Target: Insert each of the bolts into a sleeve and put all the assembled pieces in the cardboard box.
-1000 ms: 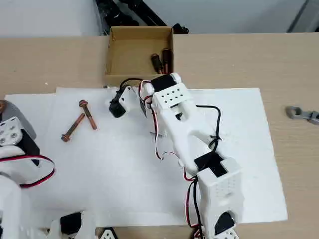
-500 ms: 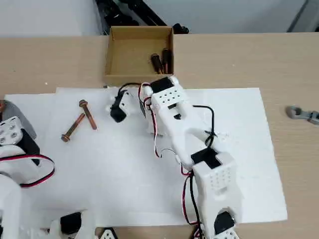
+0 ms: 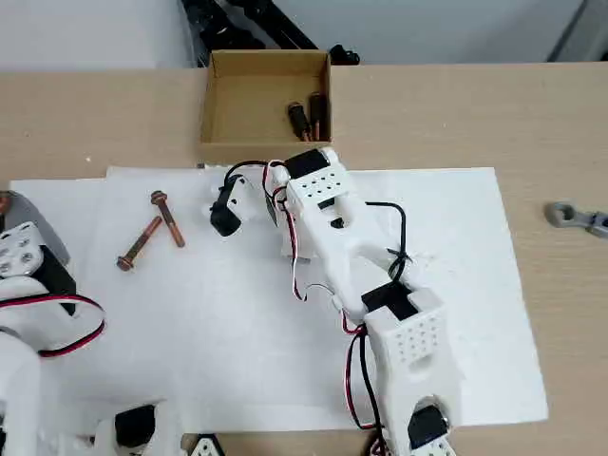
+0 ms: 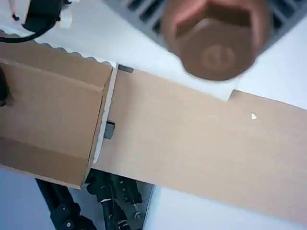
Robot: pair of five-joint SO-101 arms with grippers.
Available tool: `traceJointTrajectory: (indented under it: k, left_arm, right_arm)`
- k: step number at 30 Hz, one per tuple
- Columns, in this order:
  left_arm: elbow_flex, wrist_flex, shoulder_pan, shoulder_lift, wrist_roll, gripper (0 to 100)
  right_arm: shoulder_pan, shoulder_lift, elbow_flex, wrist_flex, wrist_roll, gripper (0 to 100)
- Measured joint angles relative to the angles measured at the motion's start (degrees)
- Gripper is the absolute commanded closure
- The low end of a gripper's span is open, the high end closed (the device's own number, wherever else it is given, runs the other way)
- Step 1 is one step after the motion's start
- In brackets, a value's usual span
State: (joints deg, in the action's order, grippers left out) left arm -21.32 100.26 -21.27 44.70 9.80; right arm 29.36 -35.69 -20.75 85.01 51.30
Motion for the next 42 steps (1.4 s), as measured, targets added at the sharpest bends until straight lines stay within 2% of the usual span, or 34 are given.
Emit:
traceJointTrajectory:
  k: [2, 6, 22, 31, 42]
  left_arm:
    - [0.0, 0.0, 0.0, 0.0, 0.0, 100]
    - [0.0, 0.0, 0.0, 0.0, 0.0, 100]
    - [0.18, 0.0, 0.0, 0.0, -0.35, 100]
    - [0.18, 0.0, 0.0, 0.0, -0.35, 100]
    - [2.9, 0.0, 0.0, 0.09, -0.35, 100]
  right_arm:
    - [0.0, 0.0, 0.0, 0.0, 0.0, 87.3]
    - [-0.09, 0.0, -0.09, -0.09, -2.99, 99.8]
    - [0.18, 5.8, 1.23, -0.44, -18.99, 99.5]
    - [0.35, 21.54, 1.23, -0.44, -33.14, 99.5]
    - [0.35, 49.93, 1.23, -5.27, -52.48, 99.5]
